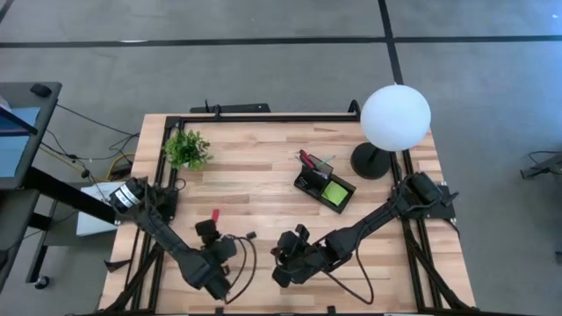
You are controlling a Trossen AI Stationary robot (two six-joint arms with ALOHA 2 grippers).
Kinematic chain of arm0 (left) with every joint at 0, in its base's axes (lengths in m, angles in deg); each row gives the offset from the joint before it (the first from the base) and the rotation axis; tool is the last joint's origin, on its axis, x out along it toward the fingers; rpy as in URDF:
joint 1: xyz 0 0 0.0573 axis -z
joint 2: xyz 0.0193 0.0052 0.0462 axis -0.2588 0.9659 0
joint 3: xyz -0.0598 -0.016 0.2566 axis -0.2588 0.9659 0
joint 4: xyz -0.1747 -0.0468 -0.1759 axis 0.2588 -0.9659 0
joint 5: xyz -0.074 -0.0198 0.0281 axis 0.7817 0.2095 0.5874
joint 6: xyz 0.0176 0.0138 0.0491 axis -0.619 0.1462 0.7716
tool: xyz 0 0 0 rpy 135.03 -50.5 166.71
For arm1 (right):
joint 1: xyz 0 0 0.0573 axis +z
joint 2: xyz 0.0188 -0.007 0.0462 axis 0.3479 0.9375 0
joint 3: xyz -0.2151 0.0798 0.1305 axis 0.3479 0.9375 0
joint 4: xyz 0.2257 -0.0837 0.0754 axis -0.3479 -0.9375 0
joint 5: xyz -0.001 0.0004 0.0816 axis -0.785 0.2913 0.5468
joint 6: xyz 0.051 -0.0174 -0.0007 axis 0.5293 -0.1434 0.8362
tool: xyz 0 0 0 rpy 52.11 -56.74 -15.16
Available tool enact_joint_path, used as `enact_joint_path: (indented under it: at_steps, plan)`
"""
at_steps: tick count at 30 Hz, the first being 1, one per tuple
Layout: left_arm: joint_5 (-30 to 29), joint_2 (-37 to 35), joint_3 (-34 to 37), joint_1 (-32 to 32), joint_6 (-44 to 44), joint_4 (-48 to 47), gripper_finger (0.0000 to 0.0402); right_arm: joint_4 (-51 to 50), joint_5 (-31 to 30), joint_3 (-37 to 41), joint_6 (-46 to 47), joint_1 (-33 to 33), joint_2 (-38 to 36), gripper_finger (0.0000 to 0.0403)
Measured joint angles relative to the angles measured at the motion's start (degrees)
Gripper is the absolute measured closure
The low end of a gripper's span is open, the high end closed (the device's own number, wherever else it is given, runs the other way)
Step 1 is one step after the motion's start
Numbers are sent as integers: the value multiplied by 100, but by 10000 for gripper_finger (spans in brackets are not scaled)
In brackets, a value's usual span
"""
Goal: Pick and place office supplies into organizer
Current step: Put the black binder clip into the desk organizer
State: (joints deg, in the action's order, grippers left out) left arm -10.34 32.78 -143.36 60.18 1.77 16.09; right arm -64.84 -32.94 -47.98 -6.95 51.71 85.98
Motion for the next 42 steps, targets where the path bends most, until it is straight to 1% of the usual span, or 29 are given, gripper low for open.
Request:
enact_joint_path:
  at_steps: [1,3,7,9,12,16,19,22,24,26,30,36,38,42]
  plan:
    - [21,0,114,43,22,223,249,27,-2,0,-2,-13,0,387]
    - [-85,0,349,79,39,736,249,60,-2,0,-2,-49,0,397]
    - [-543,0,681,-11,212,1597,260,135,-2,0,0,-141,0,389]
    - [-753,0,735,-100,342,1728,276,156,-2,0,1,-179,0,390]
    - [-868,0,753,-225,646,1807,308,152,1,0,-1,-224,0,397]
    - [-832,0,753,-368,989,1866,347,145,1,0,-37,-225,0,401]
    - [-654,0,753,-474,1288,1861,367,143,1,0,-45,-221,0,399]
    - [-649,0,753,-582,1251,1942,384,143,1,0,-45,-214,0,401]
    - [-649,0,753,-647,1199,2229,395,143,3,0,-48,-214,0,402]
    - [-618,0,753,-703,1219,2656,399,143,1,0,-46,-214,0,401]
    - [-613,48,749,-800,1617,3580,400,141,3,0,-47,-204,0,401]
    - [-729,57,749,-996,1692,3842,401,141,-42,0,-50,-111,-1,402]
    - [-668,57,749,-1049,1755,4109,401,141,-39,0,-52,-85,-2,402]
    - [-548,57,751,-1103,2169,4771,401,148,-31,-4,-151,-57,-4,402]
